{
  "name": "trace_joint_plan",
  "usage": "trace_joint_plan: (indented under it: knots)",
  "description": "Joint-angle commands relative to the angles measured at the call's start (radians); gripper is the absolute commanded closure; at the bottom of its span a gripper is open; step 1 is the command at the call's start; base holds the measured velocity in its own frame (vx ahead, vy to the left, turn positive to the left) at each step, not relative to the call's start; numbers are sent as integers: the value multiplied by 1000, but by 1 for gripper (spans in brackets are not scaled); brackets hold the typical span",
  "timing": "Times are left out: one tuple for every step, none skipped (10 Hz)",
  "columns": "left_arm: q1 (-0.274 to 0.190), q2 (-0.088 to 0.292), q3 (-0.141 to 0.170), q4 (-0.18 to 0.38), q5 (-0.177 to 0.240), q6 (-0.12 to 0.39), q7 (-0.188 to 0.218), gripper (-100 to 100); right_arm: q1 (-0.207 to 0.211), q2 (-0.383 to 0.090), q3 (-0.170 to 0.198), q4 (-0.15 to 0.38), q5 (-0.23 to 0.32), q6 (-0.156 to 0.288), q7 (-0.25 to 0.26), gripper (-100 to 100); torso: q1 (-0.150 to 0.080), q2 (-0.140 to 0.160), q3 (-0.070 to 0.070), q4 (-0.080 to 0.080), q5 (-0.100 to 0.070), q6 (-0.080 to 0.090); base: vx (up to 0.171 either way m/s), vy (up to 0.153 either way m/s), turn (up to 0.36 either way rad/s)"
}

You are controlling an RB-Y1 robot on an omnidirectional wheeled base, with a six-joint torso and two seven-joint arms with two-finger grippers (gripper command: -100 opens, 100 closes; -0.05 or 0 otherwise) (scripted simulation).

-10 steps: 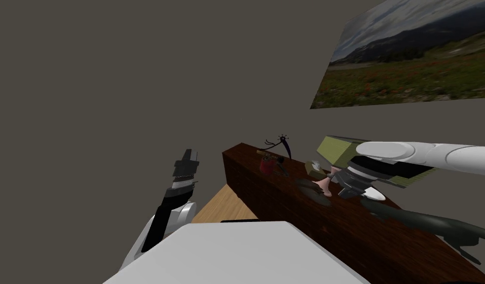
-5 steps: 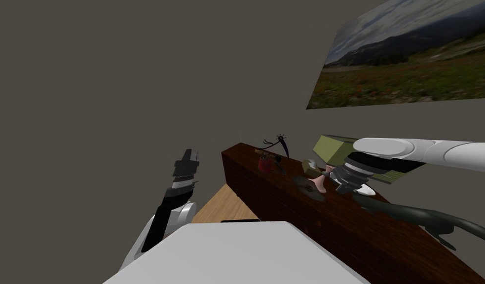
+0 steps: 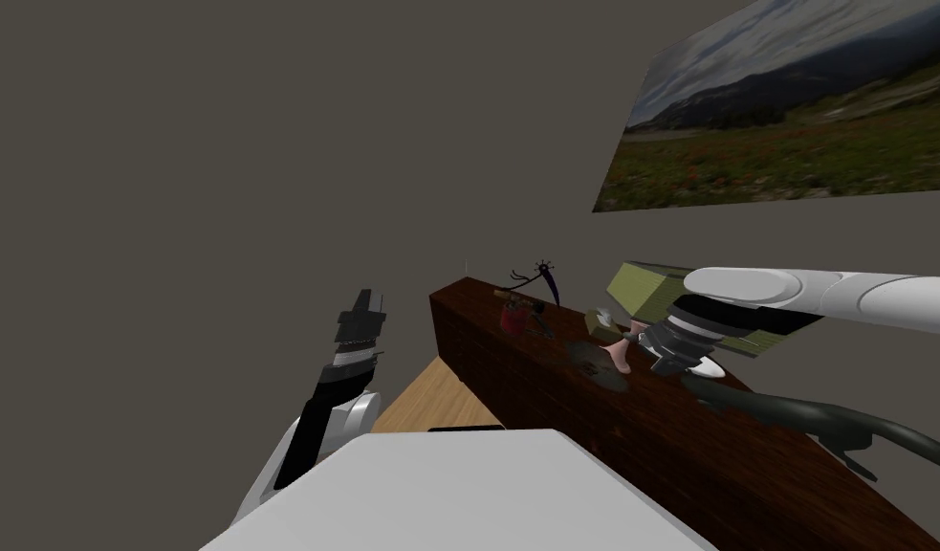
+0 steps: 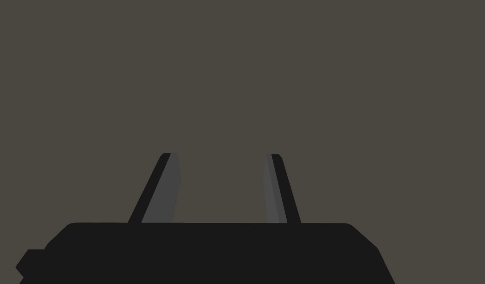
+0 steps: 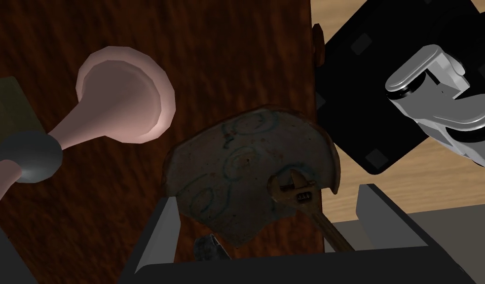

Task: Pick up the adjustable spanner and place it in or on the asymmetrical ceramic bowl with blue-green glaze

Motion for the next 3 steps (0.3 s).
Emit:
trace_joint_plan:
  knots:
    - [0, 0, 0, 0, 0, 0, 0, 0, 0, 0, 0, 0, 0, 0, 0, 0, 0, 0, 0, 0, 0, 0, 0, 0, 0]
    - [0, 0, 0, 0, 0, 0, 0, 0, 0, 0, 0, 0, 0, 0, 0, 0, 0, 0, 0, 0, 0, 0, 0, 0, 0]
    - [0, 0, 0, 0, 0, 0, 0, 0, 0, 0, 0, -1, 0, 0, 0, 0, 0, 0, 0, 0, 0, 0, 0, 0, 0]
